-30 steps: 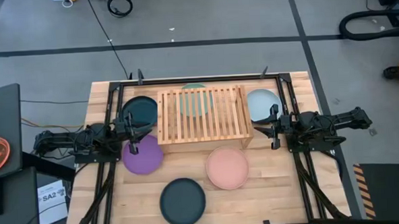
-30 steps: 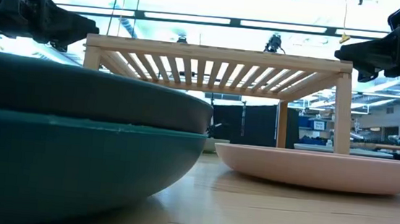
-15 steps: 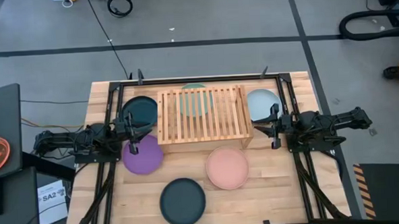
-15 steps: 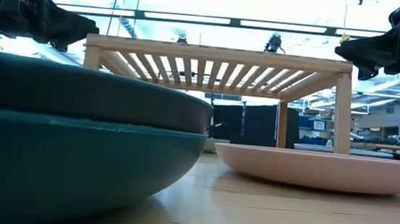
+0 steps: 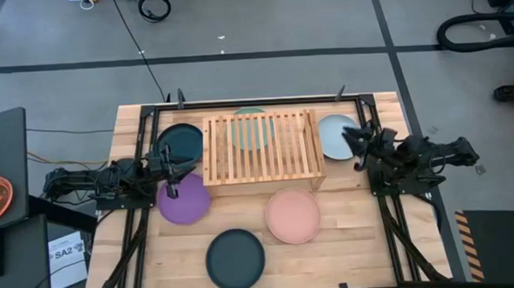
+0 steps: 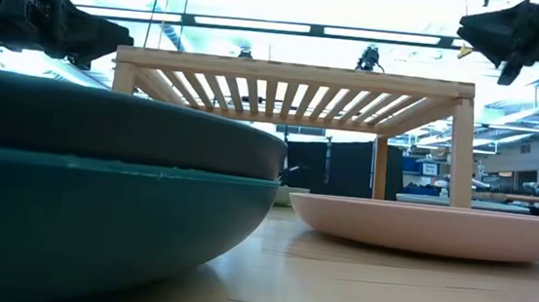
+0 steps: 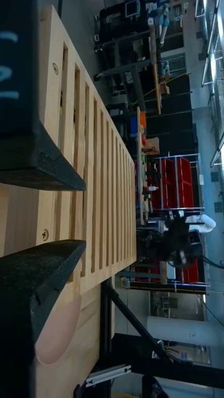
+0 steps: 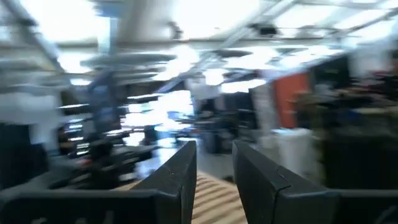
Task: Place and stack plates onto a shelf
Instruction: Put the light blue plate on the shelf
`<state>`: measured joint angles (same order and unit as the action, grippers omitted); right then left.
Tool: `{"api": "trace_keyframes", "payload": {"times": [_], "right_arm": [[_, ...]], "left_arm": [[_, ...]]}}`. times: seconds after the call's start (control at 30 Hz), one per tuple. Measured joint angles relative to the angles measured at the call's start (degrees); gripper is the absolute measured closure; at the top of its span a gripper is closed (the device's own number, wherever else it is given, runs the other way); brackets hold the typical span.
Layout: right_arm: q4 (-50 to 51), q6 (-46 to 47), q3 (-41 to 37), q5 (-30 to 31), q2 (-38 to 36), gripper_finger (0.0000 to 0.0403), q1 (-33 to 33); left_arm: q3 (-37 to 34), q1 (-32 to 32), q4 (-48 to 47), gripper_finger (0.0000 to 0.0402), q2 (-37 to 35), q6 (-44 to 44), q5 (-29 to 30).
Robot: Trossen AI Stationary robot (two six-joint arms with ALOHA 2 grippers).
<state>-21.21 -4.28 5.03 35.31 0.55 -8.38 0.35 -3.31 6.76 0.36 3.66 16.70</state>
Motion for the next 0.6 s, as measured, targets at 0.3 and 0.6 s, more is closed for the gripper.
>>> {"api": "trace_keyframes", "payload": {"times": [0.3,0.6], "right_arm": [[17.08,2.2,12.74,21.12,4.88,0.0293,0.02],[22.17,3.28,22.03,27.37,12.61,0.0293,4.31]], "left_arm": [[0.0,0.0,0.01,0.0257,0.0,0.0,0.0],[0.0,-0.02,0.01,0.0257,0.0,0.0,0.01]]}}
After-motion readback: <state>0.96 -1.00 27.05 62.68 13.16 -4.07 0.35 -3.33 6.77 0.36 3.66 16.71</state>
